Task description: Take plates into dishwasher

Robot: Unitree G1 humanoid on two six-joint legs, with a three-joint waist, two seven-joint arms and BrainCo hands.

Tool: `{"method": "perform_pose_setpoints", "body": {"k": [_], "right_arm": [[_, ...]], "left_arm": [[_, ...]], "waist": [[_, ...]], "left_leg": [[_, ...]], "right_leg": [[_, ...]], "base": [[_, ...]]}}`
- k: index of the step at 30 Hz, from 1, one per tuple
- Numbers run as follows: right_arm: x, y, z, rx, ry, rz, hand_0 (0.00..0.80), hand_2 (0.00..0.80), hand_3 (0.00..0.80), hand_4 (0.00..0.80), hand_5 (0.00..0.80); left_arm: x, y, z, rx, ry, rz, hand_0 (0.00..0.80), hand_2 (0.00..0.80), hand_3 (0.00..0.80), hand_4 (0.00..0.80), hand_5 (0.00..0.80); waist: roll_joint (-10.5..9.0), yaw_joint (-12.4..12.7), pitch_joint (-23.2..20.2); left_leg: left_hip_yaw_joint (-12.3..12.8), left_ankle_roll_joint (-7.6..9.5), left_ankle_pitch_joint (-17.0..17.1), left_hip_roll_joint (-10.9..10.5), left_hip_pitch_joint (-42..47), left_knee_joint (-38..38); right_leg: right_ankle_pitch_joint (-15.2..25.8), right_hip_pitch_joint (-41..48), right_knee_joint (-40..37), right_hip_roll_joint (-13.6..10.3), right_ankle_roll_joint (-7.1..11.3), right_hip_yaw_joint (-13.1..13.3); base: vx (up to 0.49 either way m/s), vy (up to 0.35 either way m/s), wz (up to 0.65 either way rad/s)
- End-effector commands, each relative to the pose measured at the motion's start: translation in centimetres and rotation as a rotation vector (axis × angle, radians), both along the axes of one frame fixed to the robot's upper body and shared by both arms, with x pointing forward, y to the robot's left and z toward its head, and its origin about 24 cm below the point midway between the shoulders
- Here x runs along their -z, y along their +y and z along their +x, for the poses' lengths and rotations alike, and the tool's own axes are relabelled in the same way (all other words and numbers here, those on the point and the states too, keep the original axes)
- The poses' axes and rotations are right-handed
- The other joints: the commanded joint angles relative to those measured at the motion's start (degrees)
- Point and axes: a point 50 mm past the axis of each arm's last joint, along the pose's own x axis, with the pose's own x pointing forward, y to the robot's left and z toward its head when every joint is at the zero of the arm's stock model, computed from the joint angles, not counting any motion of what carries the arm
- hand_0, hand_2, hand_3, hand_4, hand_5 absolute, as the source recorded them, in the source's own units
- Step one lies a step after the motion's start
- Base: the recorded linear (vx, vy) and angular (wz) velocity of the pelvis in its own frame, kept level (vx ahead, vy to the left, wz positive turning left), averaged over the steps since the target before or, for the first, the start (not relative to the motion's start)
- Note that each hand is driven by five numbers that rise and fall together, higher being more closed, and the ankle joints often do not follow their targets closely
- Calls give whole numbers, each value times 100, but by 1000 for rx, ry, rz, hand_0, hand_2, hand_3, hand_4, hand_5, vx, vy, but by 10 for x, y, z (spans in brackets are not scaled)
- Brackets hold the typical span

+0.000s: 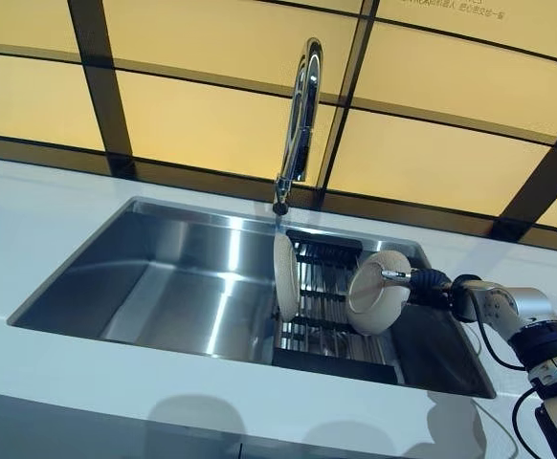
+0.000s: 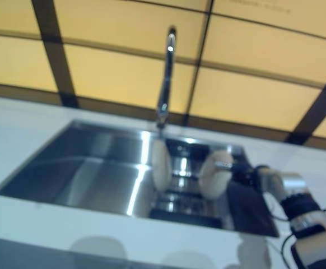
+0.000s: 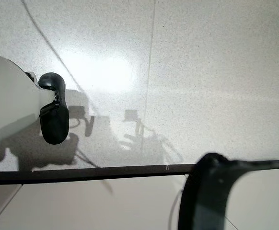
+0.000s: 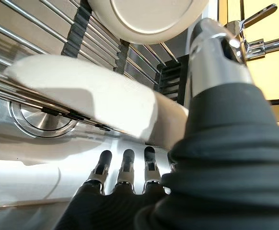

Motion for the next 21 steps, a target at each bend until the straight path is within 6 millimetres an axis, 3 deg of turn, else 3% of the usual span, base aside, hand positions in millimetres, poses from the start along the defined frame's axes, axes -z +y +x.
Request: {"method": "perform_pose_setpoints", "body": {"k": [1, 4, 5, 6, 7, 21], "right_arm": [[-34, 8, 11, -22, -114, -51, 0, 0, 0, 0, 0], [-34, 8, 11, -25, -110, -63, 0, 0, 0, 0, 0], [-32, 7, 10, -25, -97, -81, 141, 141, 141, 141, 141], [-32, 6, 11, -29, -95, -91, 574, 574, 574, 574, 574], [-30, 6, 11, -30, -96, -95, 800, 800, 800, 800, 800], [-41, -3, 14, -8, -126, -186, 800, 800, 800, 800, 800]], "left_arm": [[1, 3, -3, 26, 37, 24, 0, 0, 0, 0, 0], [1, 3, -3, 20, 35, 22, 0, 0, 0, 0, 0], [1, 2, -3, 6, 32, 18, 0, 0, 0, 0, 0], [1, 2, -3, 0, 29, 17, 0, 0, 0, 0, 0], [1, 3, -3, -8, 26, 14, 0, 0, 0, 0, 0], [0, 2, 2, 5, 12, 18, 0, 0, 0, 0, 0]], "waist": [[11, 196, -8], [9, 195, 1], [1, 209, 33], [-2, 215, 51], [-5, 225, 70], [-2, 231, 83]], "left_leg": [[204, -8, -489, 98, 132, 32], [200, -8, -487, 97, 126, 31], [186, -6, -478, 99, 107, 34], [183, -5, -473, 101, 100, 33], [184, -6, -468, 104, 85, 35], [174, -15, -468, 95, 86, 27]], "right_leg": [[34, -140, 150, -230, 506, -27], [35, -149, 152, -227, 503, -24], [37, -163, 160, -224, 496, -24], [41, -168, 160, -222, 494, -26], [43, -172, 158, -224, 494, -34], [54, -167, 144, -234, 497, -59]], "base": [[9, 8, 4], [5, 8, 6], [1, 11, 5], [-6, 9, 4], [0, 0, 0], [-4, 2, 1]]}}
